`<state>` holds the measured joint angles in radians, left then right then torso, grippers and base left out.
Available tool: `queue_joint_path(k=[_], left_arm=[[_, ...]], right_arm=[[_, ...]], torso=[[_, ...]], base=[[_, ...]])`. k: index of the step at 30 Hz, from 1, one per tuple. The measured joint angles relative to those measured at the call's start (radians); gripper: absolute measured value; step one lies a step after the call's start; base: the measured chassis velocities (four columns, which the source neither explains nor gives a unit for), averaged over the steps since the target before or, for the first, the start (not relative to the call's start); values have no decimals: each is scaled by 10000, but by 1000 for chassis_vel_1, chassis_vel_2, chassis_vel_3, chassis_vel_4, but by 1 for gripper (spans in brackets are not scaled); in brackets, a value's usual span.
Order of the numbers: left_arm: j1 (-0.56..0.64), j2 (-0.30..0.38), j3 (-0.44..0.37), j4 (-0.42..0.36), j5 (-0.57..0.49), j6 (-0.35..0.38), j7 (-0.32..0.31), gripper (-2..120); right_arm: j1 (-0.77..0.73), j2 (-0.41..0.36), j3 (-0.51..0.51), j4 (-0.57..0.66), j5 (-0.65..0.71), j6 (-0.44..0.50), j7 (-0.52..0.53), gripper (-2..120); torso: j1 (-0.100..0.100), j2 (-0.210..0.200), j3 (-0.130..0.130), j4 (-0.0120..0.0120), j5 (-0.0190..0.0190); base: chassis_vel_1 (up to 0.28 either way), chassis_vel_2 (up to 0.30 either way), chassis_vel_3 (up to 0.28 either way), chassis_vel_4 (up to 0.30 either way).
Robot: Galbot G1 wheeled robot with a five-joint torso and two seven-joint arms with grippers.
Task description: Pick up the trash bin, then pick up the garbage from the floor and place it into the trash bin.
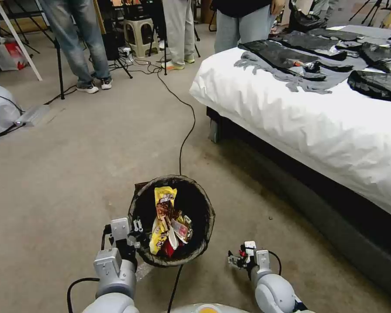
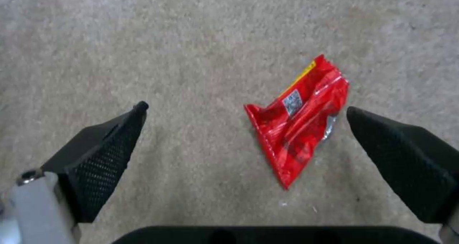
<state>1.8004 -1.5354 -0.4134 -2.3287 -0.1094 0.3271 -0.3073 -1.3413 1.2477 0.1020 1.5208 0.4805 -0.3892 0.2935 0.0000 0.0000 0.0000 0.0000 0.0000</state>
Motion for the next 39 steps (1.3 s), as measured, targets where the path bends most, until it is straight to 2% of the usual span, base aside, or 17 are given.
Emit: queue_joint_path(k=[9, 12, 21, 27, 39], left_arm=[[-9, -13, 16, 17, 7, -10, 0, 0], [7, -14, 17, 17, 12, -14, -1, 0], [32, -34, 49, 13, 58, -31, -3, 0], [55, -37, 50, -14, 71, -41, -5, 0], [80, -18, 51, -44, 74, -49, -9, 0]], right_arm=[[241, 137, 93, -364, -129, 207, -168, 99], [324, 182, 140, -520, -214, 325, -231, 93], [362, 204, 174, -693, -347, 477, -277, 89], [362, 272, 171, -842, -518, 599, -311, 77], [259, 256, 377, -1085, -655, 828, -378, 76]], torso=[[0, 0, 0, 0, -1], [0, 0, 0, 0, 0], [0, 0, 0, 0, 0], [0, 0, 0, 0, 0], [0, 0, 0, 0, 1]], base=[[0, 0, 0, 0], [0, 0, 0, 0], [0, 0, 0, 0], [0, 0, 0, 0], [0, 0, 0, 0]])
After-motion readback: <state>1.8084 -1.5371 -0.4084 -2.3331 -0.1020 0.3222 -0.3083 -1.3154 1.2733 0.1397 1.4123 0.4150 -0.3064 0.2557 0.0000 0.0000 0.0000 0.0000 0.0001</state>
